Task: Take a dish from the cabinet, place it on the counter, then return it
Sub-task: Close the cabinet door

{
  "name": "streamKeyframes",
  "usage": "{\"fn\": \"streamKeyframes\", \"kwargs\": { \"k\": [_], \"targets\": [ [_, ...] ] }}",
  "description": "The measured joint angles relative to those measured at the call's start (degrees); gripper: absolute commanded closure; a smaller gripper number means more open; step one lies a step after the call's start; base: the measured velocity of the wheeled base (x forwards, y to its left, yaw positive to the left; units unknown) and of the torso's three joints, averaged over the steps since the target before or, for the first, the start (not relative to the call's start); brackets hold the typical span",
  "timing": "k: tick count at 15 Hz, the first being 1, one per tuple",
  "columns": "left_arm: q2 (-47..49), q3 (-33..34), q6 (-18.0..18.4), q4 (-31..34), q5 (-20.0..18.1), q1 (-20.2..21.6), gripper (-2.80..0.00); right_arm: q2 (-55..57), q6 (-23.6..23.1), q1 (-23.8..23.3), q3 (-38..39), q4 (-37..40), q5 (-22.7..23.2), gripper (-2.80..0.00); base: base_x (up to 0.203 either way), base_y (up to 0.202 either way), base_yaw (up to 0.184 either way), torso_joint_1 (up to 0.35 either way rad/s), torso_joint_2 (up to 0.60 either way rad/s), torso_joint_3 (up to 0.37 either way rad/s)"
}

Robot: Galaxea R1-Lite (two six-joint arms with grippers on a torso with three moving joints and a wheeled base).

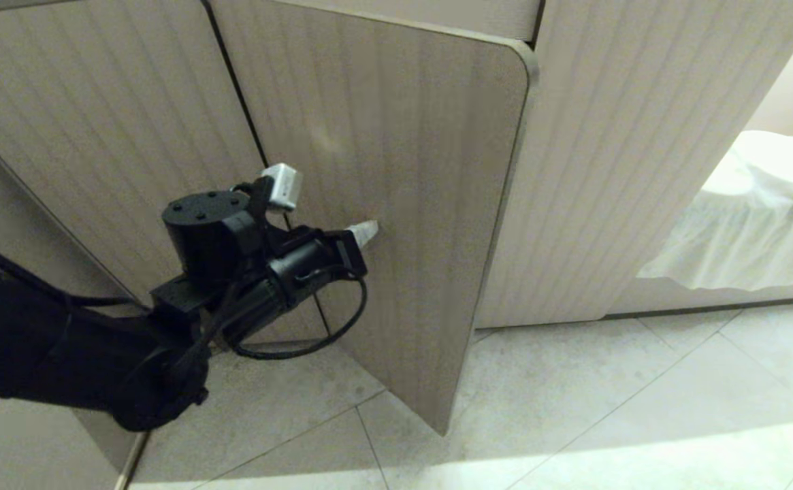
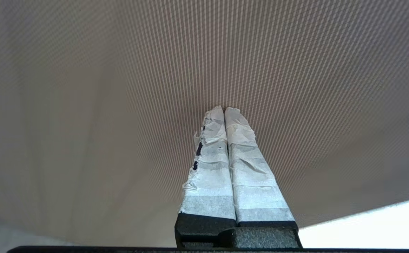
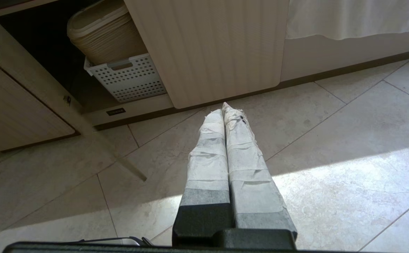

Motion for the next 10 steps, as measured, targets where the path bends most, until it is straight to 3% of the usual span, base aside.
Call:
{"fn": "streamKeyframes", "kwargs": {
  "k": [4, 10],
  "targets": [
    [5.32, -7.52, 0.66, -0.02, 1.39, -0.7, 0.0, 0.0, 0.0, 0.0, 0.01, -0.02, 0.0, 0.0, 0.0, 0.0, 0.0, 0.0, 0.0, 0.0],
    [13.83, -19.64, 4.39, -0.07, 2.99, -1.31, 0.0, 0.0, 0.05, 0.0, 0.0, -0.02, 0.0, 0.0, 0.0, 0.0, 0.0, 0.0, 0.0, 0.0]
  ]
}}
